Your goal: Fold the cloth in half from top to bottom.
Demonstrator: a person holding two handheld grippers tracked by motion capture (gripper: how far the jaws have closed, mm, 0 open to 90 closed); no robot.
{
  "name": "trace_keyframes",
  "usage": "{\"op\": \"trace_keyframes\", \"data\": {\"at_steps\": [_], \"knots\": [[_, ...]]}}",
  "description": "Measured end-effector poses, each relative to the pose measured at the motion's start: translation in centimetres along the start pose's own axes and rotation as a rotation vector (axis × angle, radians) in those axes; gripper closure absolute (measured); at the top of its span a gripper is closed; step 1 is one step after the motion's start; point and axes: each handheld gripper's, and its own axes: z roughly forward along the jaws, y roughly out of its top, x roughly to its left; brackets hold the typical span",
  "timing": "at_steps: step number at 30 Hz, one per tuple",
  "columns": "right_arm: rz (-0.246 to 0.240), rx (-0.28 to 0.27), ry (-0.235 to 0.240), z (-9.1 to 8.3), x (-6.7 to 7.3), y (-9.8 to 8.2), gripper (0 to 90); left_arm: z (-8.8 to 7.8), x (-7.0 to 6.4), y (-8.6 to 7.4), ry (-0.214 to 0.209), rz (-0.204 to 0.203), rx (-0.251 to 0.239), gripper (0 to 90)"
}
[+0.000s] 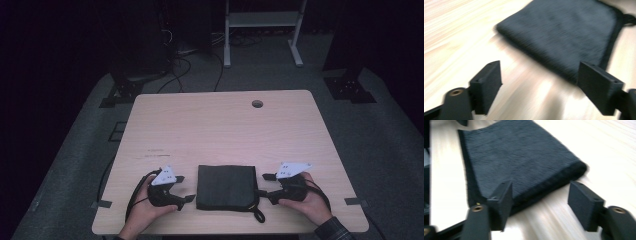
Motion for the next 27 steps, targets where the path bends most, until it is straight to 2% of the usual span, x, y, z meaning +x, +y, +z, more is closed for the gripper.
{"op": "trace_keyframes", "data": {"at_steps": [5, 9, 12, 15, 20, 23, 27], "knots": [[0.021, 0.001, -0.06, -1.4, -1.1, -0.9, 28.6, -1.4, 1.0, -1.0, 0.063, -0.041, 0.003, 12.4], [0.044, 0.014, -0.093, -2.3, -2.0, -1.9, 26.4, -2.2, 1.7, -2.3, 0.122, -0.063, 0.044, 8.8], [0.061, 0.051, -0.118, -2.7, -2.4, -2.8, 23.8, -2.7, 2.0, -3.2, 0.143, -0.064, 0.074, 8.1], [0.055, 0.098, -0.167, -3.0, -2.9, -3.6, 22.3, -3.1, 1.9, -3.9, 0.17, -0.058, 0.092, 8.1], [0.084, 0.111, -0.188, -3.5, -3.2, -4.4, 20.5, -3.0, 1.9, -4.2, 0.186, -0.048, 0.12, 6.7], [0.089, 0.119, -0.194, -3.7, -3.3, -4.6, 20.0, -3.1, 2.2, -4.4, 0.172, -0.064, 0.113, 5.5], [0.092, 0.118, -0.213, -3.8, -3.3, -5.0, 17.6, -3.1, 2.3, -4.7, 0.173, -0.059, 0.104, 1.4]]}}
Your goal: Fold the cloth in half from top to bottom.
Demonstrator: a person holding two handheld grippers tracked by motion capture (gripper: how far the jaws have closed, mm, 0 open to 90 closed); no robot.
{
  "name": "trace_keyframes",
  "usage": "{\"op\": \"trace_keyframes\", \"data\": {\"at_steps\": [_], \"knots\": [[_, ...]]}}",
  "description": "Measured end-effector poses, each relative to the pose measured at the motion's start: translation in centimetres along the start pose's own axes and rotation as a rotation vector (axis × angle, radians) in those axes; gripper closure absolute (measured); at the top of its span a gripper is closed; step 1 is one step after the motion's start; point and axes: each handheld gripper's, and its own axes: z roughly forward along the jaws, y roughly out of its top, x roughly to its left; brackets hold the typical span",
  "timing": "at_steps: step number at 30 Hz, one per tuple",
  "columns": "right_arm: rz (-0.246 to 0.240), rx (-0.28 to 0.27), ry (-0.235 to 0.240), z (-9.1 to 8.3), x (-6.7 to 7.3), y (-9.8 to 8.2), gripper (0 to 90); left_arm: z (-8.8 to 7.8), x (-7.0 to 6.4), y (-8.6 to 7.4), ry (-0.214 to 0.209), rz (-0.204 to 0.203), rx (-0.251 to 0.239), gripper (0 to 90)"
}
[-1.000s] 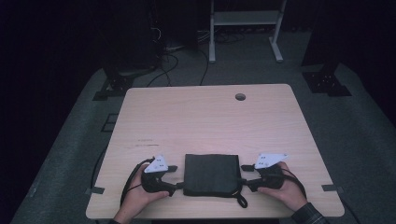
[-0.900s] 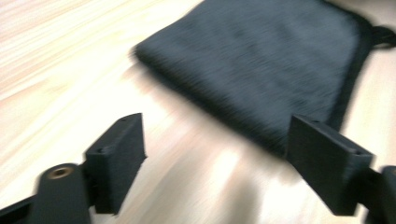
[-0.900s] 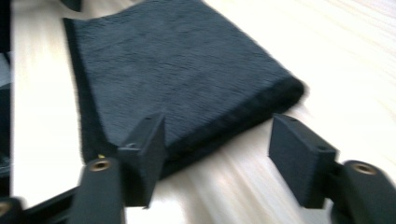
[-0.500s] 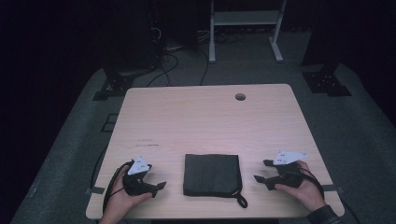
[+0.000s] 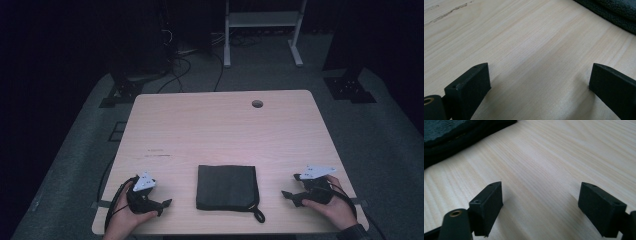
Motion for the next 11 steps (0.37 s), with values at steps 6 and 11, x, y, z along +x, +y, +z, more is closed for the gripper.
{"op": "trace_keyframes", "data": {"at_steps": [6, 11], "knots": [[0.005, -0.031, -0.012, 0.2, 0.03, -0.34, 13.9, 0.03, -0.02, -0.14, -0.002, -0.002, -0.01, 0.0], [0.011, -0.027, -0.021, 0.26, -0.01, -0.3, 12.0, 0.03, -0.03, -0.15, -0.004, 0.0, -0.01, 0.0]]}}
